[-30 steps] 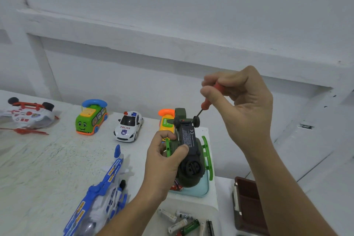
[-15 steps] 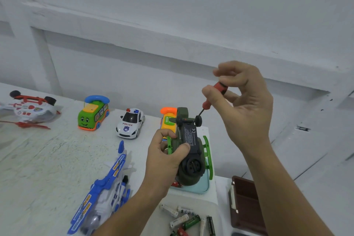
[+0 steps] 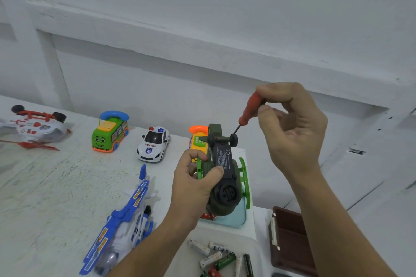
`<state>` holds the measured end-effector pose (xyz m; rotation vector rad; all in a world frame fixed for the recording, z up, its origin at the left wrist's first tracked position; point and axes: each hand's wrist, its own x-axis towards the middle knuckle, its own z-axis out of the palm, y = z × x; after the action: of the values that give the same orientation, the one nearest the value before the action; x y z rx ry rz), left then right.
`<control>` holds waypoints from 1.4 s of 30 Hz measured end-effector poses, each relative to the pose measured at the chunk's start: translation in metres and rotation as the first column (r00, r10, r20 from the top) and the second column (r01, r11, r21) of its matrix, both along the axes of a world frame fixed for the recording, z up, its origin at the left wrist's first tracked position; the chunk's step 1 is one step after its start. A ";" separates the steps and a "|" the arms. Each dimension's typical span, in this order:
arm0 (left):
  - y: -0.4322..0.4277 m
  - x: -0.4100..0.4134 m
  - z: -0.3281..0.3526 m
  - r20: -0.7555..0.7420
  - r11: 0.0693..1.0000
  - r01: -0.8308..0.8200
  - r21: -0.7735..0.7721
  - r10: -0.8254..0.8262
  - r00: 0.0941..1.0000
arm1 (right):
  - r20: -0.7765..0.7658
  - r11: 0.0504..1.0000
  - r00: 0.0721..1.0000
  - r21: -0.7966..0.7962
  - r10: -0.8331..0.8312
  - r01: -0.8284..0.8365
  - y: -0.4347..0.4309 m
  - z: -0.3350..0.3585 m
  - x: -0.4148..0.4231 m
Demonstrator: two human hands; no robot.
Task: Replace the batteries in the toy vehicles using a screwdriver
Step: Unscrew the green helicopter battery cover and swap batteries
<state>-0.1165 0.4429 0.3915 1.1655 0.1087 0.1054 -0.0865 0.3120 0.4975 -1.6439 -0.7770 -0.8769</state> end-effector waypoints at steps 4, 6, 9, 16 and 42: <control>-0.001 0.002 -0.001 0.001 1.000 0.000 -0.010 0.000 1.000 | -0.056 0.999 0.998 0.049 0.002 0.000 -0.001 0.001 0.003; -0.003 0.003 -0.003 0.001 1.000 -0.004 -0.003 0.004 1.000 | -0.088 0.996 0.996 0.082 0.031 -0.024 0.000 0.001 0.005; -0.005 0.005 -0.006 -0.005 1.000 -0.009 0.008 0.009 1.000 | -0.124 0.994 0.991 0.100 0.047 -0.034 0.002 0.003 0.005; -0.009 0.010 -0.008 0.004 1.000 -0.001 0.023 0.001 1.000 | -0.105 0.998 0.994 0.064 -0.001 0.008 0.004 0.001 0.010; -0.016 0.028 -0.015 -0.051 0.999 -0.044 0.025 0.045 0.998 | -0.212 0.997 0.976 -0.047 0.043 -0.054 -0.020 -0.008 0.037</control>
<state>-0.0882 0.4264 0.3767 1.1898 0.1798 0.1161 -0.0494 0.2925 0.4890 -1.7246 -0.6940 -0.6398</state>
